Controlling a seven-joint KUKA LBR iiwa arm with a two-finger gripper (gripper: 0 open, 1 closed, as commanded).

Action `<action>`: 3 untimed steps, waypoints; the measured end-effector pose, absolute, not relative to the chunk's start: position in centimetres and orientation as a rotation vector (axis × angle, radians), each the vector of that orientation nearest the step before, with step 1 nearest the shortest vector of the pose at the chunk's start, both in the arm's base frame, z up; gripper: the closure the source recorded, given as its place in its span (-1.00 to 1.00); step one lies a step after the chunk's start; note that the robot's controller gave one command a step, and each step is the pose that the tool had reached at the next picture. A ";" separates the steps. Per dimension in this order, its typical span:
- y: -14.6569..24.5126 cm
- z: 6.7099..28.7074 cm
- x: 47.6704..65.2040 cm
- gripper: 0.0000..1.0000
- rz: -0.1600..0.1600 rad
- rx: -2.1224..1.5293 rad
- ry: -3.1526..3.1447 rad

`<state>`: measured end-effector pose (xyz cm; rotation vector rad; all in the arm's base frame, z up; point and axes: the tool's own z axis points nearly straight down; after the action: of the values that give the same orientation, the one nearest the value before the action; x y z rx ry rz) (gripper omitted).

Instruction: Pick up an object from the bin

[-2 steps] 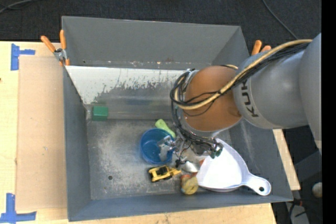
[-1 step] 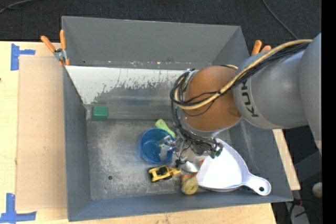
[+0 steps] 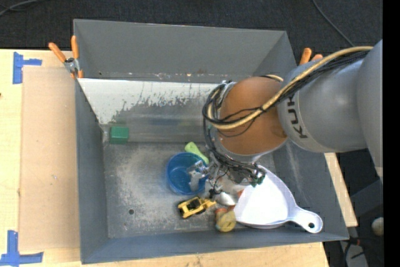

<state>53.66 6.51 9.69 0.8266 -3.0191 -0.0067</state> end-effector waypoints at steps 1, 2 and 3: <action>6.2 7.9 56.0 1.00 -0.015 1.237 -2.889; 5.9 7.3 55.9 1.00 -0.011 1.233 -2.891; 5.8 7.3 55.9 1.00 -0.011 1.232 -2.891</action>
Offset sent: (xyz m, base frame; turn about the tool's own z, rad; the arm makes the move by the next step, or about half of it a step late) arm 0.0000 0.0000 0.0000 0.0000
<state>55.85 5.85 7.26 1.2321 -2.8909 -0.0115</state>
